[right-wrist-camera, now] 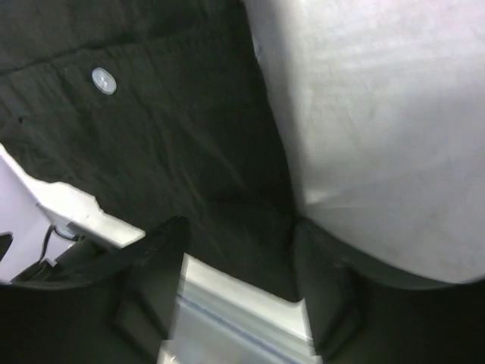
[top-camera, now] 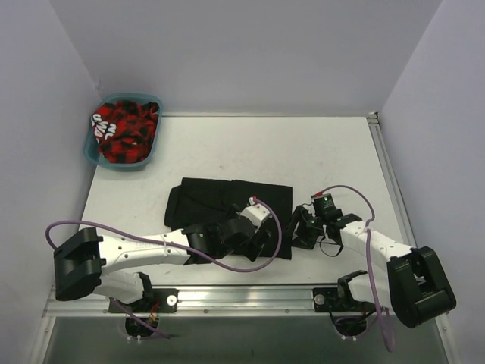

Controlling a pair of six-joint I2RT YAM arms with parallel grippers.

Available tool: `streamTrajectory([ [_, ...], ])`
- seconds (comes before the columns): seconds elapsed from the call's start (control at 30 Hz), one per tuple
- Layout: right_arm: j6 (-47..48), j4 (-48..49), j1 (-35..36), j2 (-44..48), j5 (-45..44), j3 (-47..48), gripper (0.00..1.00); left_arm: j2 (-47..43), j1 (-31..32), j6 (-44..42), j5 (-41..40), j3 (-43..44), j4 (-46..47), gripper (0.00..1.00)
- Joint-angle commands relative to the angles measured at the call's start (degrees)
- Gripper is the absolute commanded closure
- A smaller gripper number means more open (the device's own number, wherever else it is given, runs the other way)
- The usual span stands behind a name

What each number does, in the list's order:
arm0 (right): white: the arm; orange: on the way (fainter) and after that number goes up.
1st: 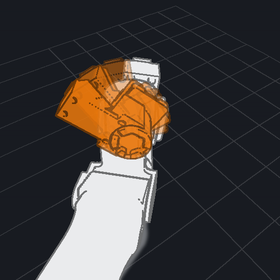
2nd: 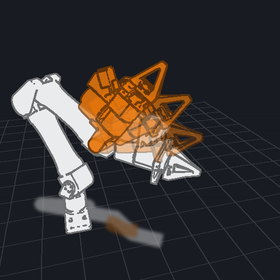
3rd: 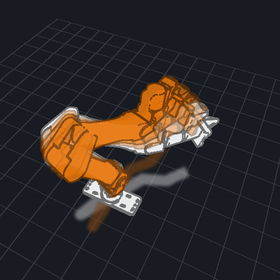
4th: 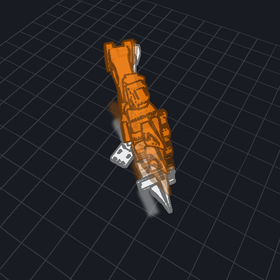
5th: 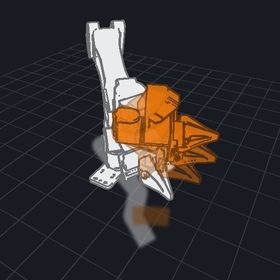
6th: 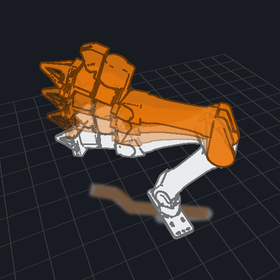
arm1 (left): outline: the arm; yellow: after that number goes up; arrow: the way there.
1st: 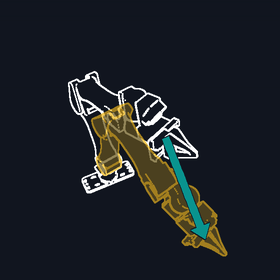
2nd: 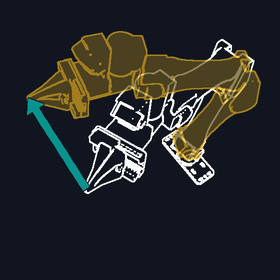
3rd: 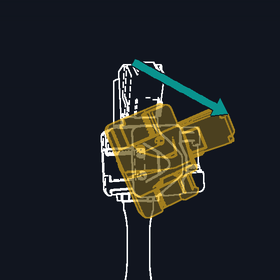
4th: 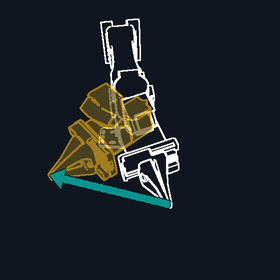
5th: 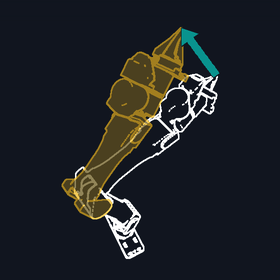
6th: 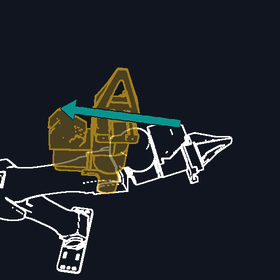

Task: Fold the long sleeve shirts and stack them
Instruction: Fold the shirt

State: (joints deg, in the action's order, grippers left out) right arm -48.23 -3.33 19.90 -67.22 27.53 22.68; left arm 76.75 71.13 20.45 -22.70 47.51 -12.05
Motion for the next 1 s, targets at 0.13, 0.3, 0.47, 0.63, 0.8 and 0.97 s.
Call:
streamTrajectory([
  [0.13, -0.6, 2.0, 3.0, -4.3, -4.3, -0.6, 0.71, 4.6, 2.5, -5.9, 3.5, 4.6, 6.6, 0.03],
  [0.3, 0.9, -3.8, 2.7, -0.5, -5.7, 2.8, 0.92, 8.1, 6.6, -11.7, 4.2, 5.3, 10.1, 0.05],
  [0.47, 0.9, -9.0, 2.1, 1.6, -5.3, 6.5, 0.99, 12.9, 11.1, -18.2, 0.6, 5.8, 15.2, 0.05],
  [0.63, -0.3, -10.6, 2.0, 1.9, -3.7, 9.0, 0.99, 17.9, 12.7, -20.1, -5.8, 7.6, 19.3, 0.05],
  [0.8, -0.7, -11.7, 2.0, 2.5, -3.4, 9.8, 0.99, 22.9, 13.2, -22.2, -12.9, 7.8, 24.7, 0.09],
  [0.97, -1.5, -12.2, 1.9, 3.5, -3.3, 10.0, 0.99, 27.7, 13.7, -22.1, -14.9, 11.4, 25.6, 0.23],
])
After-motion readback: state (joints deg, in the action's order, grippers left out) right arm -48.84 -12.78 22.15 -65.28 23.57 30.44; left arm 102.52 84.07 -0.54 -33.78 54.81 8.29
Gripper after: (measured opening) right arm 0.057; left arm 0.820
